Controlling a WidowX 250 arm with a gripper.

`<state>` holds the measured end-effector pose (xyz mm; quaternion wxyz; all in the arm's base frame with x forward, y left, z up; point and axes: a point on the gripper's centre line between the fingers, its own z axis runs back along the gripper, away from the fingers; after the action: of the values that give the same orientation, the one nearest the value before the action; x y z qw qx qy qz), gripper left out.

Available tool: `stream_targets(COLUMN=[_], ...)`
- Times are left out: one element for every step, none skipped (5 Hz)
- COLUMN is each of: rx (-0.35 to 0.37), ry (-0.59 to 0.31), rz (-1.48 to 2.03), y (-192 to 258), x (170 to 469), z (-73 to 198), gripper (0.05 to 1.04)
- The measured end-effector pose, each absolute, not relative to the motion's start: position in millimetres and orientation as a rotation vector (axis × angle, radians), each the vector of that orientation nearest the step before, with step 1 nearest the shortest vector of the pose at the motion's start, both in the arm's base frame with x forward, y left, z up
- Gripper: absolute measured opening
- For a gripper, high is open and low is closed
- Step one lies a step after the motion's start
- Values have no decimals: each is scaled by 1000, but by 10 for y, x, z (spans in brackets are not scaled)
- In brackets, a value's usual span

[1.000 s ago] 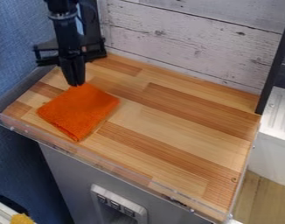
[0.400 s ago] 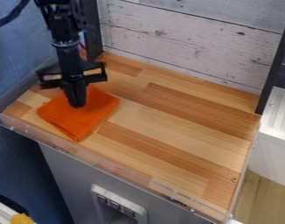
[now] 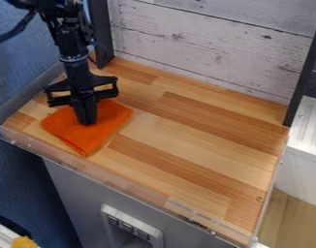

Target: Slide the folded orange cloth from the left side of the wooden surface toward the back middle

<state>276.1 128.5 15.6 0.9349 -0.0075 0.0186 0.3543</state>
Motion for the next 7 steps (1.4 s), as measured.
stream_targets(rx=[-26, -34, -43, -41, -32, -18, -5], ry=[29, 9, -5, -16, -33, -44, -39], rz=[721, 676, 578, 460, 347, 246, 155], y=[1285, 1285, 1215, 1152, 1096, 1020, 924], x=[2778, 2847, 2956, 3076, 3204, 3320, 3409], z=[142, 175, 163, 134, 137, 139, 133], gripper=[59, 59, 59, 59, 59, 59, 59])
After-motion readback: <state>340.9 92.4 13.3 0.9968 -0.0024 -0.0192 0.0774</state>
